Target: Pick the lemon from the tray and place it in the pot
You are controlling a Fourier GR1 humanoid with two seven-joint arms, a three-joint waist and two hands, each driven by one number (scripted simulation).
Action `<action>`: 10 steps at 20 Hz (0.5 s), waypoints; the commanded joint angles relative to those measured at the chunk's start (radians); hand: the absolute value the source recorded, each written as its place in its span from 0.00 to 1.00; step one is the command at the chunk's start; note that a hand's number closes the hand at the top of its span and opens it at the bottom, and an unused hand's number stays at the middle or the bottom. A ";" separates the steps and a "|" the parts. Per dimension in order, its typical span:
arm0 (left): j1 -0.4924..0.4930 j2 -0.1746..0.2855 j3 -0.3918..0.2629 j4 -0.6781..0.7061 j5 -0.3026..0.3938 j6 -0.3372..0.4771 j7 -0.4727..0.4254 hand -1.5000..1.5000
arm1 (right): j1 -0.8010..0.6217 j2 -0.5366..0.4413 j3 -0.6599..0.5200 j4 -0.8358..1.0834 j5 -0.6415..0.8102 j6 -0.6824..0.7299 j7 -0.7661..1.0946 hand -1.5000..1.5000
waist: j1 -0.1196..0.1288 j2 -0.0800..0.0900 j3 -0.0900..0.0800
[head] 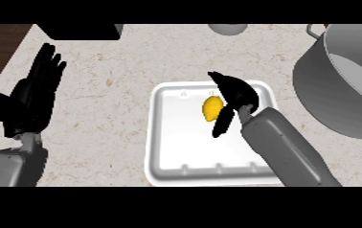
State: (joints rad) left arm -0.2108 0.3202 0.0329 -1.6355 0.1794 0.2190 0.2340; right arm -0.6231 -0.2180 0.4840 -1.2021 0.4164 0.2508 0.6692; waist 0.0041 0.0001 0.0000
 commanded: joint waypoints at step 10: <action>0.085 -0.055 0.032 -0.065 -0.035 -0.053 -0.043 0.50 | -0.024 0.118 -0.113 0.254 0.197 -0.034 -0.132 0.00 | 0.008 0.001 0.000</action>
State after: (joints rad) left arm -0.1876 0.2737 0.0560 -1.6504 0.1461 0.1855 0.2216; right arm -0.6092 -0.1305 0.4069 -1.0626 0.5709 0.2394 0.5685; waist 0.0058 0.0006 0.0001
